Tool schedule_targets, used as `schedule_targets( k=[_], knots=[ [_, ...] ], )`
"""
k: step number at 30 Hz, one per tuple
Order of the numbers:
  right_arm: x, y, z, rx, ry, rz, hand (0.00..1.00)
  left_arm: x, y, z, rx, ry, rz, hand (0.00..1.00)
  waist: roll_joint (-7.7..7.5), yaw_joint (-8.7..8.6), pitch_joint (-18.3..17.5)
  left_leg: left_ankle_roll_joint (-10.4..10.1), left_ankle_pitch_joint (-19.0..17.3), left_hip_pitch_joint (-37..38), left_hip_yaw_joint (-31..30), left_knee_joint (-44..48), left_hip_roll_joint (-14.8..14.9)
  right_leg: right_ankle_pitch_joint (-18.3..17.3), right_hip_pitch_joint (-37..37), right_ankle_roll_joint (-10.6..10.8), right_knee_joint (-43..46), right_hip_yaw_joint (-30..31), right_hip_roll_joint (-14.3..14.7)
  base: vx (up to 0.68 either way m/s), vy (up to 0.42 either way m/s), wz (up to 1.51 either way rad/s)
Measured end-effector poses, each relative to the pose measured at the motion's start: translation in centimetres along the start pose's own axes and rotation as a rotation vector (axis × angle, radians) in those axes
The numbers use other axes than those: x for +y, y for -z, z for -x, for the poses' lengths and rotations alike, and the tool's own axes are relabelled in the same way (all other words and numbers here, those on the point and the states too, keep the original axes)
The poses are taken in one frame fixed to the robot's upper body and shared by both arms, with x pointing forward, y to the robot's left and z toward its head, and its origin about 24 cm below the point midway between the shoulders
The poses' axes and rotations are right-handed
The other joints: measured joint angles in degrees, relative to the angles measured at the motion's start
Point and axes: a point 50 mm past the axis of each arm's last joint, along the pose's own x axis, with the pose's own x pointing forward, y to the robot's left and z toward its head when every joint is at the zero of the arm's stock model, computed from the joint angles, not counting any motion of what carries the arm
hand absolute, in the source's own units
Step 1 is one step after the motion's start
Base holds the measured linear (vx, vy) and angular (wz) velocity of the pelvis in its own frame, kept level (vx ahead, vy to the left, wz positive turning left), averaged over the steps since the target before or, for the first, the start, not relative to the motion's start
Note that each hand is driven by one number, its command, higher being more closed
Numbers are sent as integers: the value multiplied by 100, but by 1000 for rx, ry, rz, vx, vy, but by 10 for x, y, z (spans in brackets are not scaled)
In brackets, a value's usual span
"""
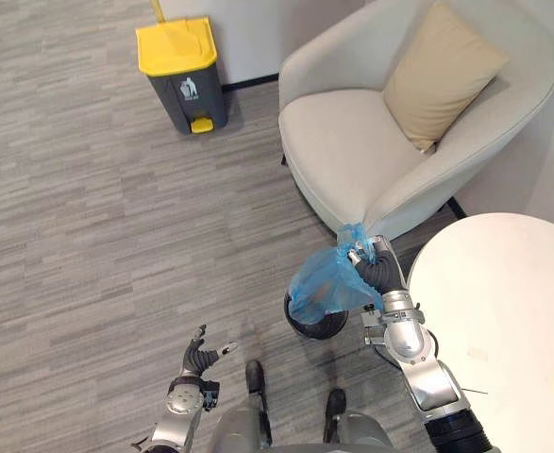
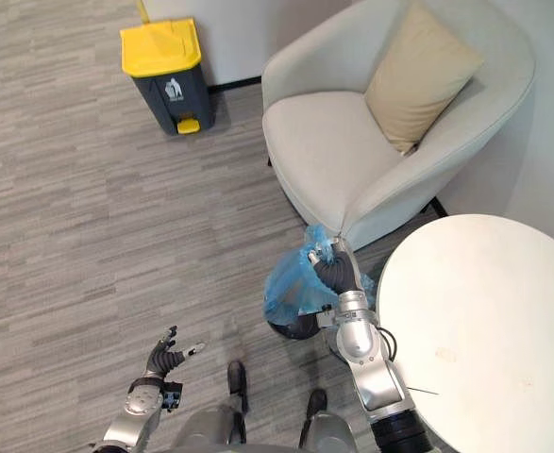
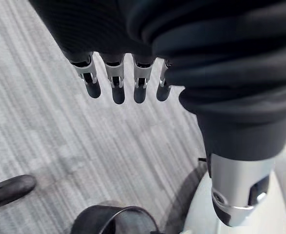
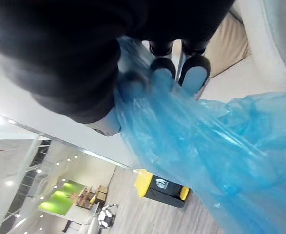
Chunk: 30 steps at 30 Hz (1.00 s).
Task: Gather rubbish on tea table into small bin, then transfer packed bag to large trash can.
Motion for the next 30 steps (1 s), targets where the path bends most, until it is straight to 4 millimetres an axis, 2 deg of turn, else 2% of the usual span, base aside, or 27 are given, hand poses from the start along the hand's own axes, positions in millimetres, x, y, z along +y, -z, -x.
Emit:
schedule_targets(
  k=[9,12,15,17,27,30],
  knots=[
    [-5,-10,-12,-72,-90,0,100,16,-37,5,-188,-41,42,0,100,-3,-206,-41,-30,360,-10,-108,1,102,324,2,-225,154,95,-10,14,-9],
    [-4,-16,-18,-107,-141,11,100,19,-60,8,-291,-43,55,0,124,3,-265,-43,-32,462,-19,-110,-18,105,421,4,-231,160,96,-23,17,0],
    [-1,-28,-20,-164,-210,1,100,22,-92,16,-454,-13,33,0,150,5,-413,-42,-31,471,-20,-110,-30,143,437,9,-261,175,94,0,0,0],
    [2,-33,-22,-199,-245,-6,100,22,-102,19,-509,8,8,0,163,2,-444,-42,-30,503,-17,-110,-35,203,499,9,-336,187,95,7,23,-5],
    [25,-59,-30,-319,-415,-13,100,-23,-162,30,-757,283,-86,0,191,-2,-514,-43,-24,569,-7,-128,-72,296,577,51,-426,260,74,-7,15,-1],
    [29,-63,-31,-335,-438,-18,100,-29,-168,34,-787,318,-102,0,190,-7,-516,-43,-21,581,9,-127,-75,310,578,47,-429,281,73,5,12,-3]
  ],
)
